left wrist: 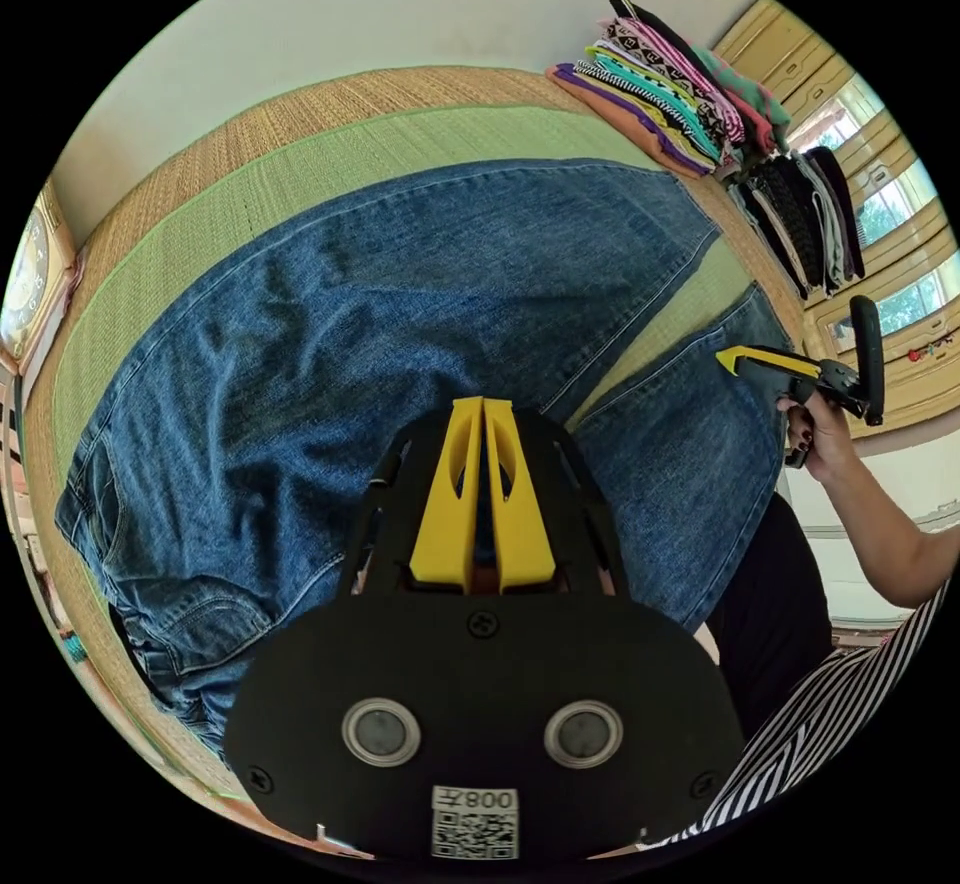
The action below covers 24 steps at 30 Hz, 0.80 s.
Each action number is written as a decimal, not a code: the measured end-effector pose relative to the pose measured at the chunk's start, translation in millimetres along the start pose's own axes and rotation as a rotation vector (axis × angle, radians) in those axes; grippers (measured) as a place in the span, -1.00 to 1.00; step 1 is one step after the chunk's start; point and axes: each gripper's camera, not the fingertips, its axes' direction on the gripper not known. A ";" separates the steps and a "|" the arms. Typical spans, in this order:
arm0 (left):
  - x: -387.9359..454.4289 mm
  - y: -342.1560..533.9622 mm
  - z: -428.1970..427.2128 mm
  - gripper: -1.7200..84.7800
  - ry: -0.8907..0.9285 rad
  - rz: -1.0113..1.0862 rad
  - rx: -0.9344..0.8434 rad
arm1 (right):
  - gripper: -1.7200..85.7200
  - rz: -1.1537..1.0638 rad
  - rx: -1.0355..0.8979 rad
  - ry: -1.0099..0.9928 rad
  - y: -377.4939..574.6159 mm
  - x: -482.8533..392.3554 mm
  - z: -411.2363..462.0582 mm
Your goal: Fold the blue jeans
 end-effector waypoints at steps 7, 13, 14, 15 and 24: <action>-65.5 159.4 -99.9 -0.96 -0.172 -0.368 0.142 | -0.96 -0.292 -0.021 -0.130 7.3 -91.9 2.2; -119.6 282.7 -102.3 -0.95 -0.256 -0.673 0.036 | -0.96 -0.433 -0.117 -0.064 9.0 -156.8 45.8; -126.2 288.4 -107.1 -0.95 -0.220 -0.696 0.023 | -0.96 -0.446 -0.129 -0.069 3.7 -162.8 44.2; -127.8 289.6 -111.0 -0.95 -0.218 -0.698 0.032 | -0.96 -0.453 -0.117 -0.073 1.4 -165.8 41.6; -216.6 275.7 -159.9 -0.82 -0.220 -0.744 0.259 | -0.96 -0.567 -0.105 -0.091 -28.6 -231.6 51.6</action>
